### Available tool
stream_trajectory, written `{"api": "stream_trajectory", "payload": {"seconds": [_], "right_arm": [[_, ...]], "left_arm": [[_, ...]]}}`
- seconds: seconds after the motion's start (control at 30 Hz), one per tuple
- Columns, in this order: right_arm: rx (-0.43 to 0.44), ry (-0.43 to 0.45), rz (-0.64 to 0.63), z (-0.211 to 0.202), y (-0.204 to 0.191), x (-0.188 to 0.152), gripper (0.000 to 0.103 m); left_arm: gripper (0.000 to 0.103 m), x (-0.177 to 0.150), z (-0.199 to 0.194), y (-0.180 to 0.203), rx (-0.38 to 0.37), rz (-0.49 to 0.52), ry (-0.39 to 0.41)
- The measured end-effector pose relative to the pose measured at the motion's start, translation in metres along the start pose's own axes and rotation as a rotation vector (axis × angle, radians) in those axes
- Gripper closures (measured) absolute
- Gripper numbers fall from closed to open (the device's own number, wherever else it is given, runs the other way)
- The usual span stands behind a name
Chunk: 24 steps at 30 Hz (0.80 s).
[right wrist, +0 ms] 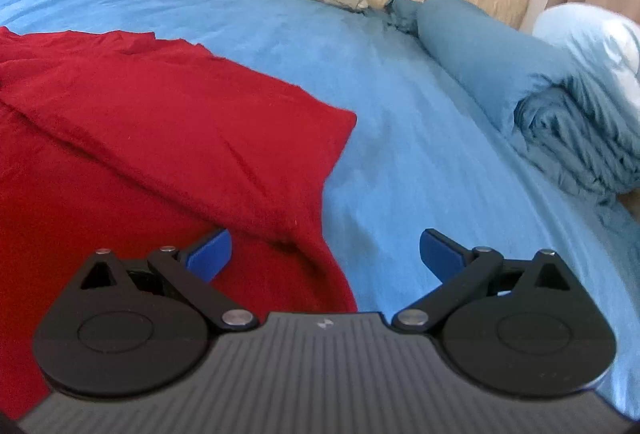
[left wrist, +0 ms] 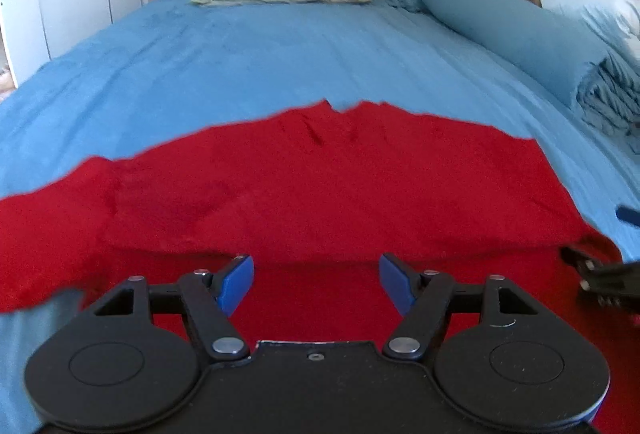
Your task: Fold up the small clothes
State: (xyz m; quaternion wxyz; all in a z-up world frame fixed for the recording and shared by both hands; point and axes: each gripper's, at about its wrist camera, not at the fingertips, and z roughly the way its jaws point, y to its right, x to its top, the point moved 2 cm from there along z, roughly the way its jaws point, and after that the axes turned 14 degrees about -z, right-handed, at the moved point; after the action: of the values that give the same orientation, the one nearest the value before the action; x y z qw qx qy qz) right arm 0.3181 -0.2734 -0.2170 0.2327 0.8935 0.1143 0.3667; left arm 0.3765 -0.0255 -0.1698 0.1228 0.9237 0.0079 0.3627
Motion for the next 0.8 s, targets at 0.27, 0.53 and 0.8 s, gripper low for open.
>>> {"api": "stream_trajectory", "payload": {"seconds": [0.27,0.53,0.8], "right_arm": [[-0.150,-0.026,0.146,0.010,0.026,-0.010,0.000],[-0.039,-0.061,0.402,0.019,0.063,-0.045,0.000],[0.102,0.036,0.365,-0.020,0.070,-0.035,0.000]], "left_arm": [[0.029,-0.016,0.003,0.008,-0.006,0.000,-0.030],[0.029,-0.018,0.011,0.005,-0.004,0.014,-0.031],[0.028,-0.011,-0.003,0.008,-0.024,0.011,0.015]]}}
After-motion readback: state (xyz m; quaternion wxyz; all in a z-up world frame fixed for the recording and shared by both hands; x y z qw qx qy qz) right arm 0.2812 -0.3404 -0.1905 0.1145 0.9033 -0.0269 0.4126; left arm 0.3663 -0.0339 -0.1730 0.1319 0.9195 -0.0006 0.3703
